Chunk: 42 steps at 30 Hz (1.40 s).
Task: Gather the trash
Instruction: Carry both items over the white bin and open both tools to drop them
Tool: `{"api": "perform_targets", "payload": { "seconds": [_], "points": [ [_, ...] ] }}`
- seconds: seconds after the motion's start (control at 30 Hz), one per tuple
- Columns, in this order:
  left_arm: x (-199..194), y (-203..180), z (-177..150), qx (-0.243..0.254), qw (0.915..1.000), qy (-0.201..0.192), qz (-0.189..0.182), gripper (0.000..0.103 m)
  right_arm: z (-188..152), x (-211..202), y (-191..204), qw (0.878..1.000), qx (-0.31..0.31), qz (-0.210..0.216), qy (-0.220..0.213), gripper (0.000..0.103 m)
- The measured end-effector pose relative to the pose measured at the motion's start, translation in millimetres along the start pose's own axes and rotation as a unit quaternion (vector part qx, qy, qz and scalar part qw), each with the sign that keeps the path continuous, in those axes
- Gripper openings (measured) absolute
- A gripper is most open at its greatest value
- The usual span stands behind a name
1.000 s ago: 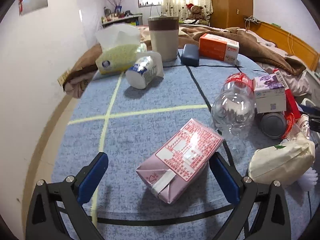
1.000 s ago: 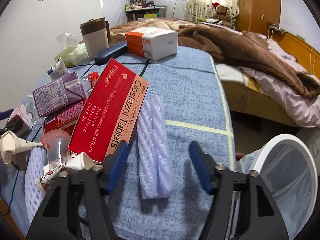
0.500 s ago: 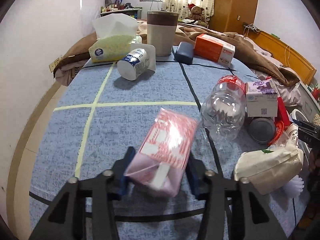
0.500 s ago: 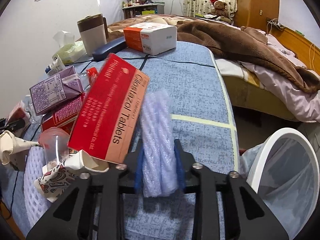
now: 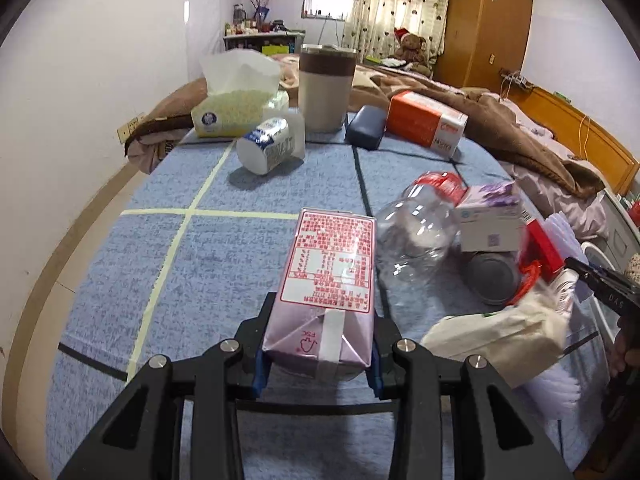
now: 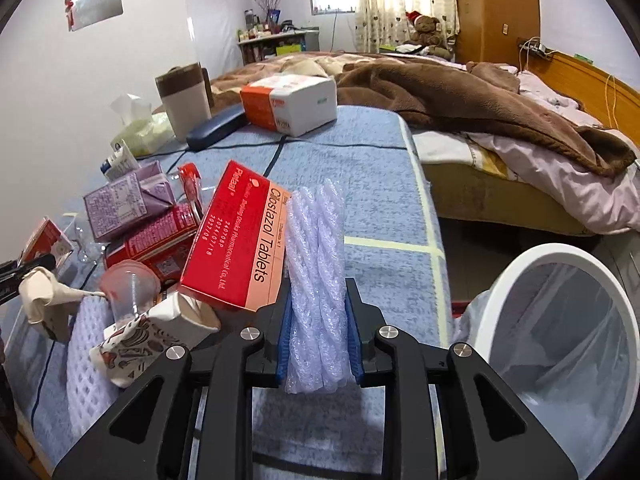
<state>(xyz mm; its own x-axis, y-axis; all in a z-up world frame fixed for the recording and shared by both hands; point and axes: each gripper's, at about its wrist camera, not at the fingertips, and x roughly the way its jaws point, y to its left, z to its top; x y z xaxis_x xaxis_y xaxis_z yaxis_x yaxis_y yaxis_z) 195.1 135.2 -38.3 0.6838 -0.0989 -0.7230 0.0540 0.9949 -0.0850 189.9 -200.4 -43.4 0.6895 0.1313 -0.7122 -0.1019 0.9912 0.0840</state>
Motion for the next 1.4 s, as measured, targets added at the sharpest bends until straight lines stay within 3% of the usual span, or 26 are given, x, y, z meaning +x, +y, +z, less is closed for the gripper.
{"api": "perform_targets", "payload": {
  "seconds": [0.2, 0.57, 0.9, 1.4],
  "points": [
    [-21, -20, 6, -0.004, 0.9997, -0.020, -0.014, 0.039, -3, -13, -7, 1.000, 0.015, 0.008, -0.008, 0.024],
    [-58, -98, 18, 0.056, 0.9950, -0.067, -0.048, 0.039, -5, -71, -33, 0.997, 0.031, -0.011, -0.065, 0.024],
    [-61, -180, 15, 0.107, 0.9870, -0.068, -0.099, 0.039, -17, -100, -68, 0.993, 0.060, -0.049, -0.084, 0.024],
    [-40, -304, 2, 0.175, 0.9686, -0.040, -0.172, 0.039, -44, -109, -130, 0.987, 0.106, -0.105, -0.062, 0.024]
  ]
}}
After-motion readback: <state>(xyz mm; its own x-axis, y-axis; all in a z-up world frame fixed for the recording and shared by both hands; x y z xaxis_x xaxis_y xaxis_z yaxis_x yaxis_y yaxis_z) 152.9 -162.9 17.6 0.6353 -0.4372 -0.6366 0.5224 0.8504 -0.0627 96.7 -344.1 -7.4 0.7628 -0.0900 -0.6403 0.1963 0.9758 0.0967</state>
